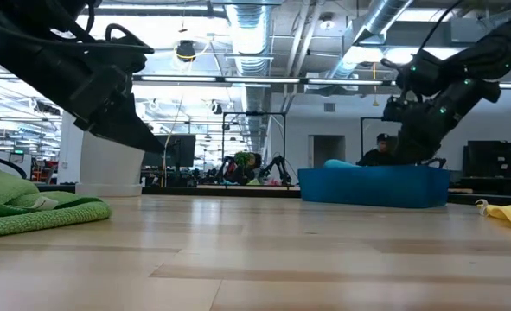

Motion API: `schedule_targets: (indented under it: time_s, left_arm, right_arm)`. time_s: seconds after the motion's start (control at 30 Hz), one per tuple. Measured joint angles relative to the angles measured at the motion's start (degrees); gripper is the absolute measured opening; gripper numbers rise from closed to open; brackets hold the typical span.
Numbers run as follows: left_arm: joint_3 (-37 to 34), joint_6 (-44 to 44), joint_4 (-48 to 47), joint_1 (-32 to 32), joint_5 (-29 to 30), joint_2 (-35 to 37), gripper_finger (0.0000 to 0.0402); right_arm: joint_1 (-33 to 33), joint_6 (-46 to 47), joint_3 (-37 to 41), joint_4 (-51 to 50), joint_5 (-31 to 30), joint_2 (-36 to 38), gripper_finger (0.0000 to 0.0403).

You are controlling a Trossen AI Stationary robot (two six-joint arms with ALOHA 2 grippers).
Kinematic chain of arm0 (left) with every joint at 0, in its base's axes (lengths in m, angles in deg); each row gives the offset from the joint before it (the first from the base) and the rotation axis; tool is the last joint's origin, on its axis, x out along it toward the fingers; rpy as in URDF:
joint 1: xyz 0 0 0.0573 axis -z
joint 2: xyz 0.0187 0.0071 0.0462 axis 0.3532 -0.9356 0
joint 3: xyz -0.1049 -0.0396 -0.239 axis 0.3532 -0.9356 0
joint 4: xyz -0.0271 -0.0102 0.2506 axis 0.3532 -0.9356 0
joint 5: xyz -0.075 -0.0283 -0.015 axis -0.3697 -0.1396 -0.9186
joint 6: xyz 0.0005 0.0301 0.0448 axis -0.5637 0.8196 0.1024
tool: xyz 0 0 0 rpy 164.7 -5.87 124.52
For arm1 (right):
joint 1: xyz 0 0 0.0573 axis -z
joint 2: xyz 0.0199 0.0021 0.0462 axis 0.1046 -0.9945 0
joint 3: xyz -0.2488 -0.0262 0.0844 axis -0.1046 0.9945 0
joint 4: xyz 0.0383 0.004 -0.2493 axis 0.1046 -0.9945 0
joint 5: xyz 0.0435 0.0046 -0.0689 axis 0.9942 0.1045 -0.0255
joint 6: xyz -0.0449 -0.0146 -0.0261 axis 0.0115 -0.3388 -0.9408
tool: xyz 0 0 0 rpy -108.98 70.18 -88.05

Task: Fold microfiber towels
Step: Put the folded blue microfiber towel into the blue bin, then fold the green microfiber towel

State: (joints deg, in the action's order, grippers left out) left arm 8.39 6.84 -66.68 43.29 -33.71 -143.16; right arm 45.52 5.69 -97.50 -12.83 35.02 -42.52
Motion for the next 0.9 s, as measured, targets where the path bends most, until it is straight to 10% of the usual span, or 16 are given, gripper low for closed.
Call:
schedule_targets:
  time_s: [0.23, 0.53, 0.9]
  left_arm:
    - [2.17, 1.69, -4.44, 0.0, -2.27, 1.6, 0.0]
    - [19.31, -13.24, -45.96, 3.39, -17.69, 9.41, 0.0]
    - [16.17, -36.2, -39.68, 26.27, -23.08, 4.26, 0.0084]
  right_arm:
    - [0.03, 0.6, -0.5, 0.67, -0.82, 0.2, 0.0063]
    - [-4.99, 5.2, -7.7, 1.68, 0.94, 7.47, 0.0064]
    - [-19.14, 7.1, -7.69, 5.76, -3.96, 5.62, 0.0155]
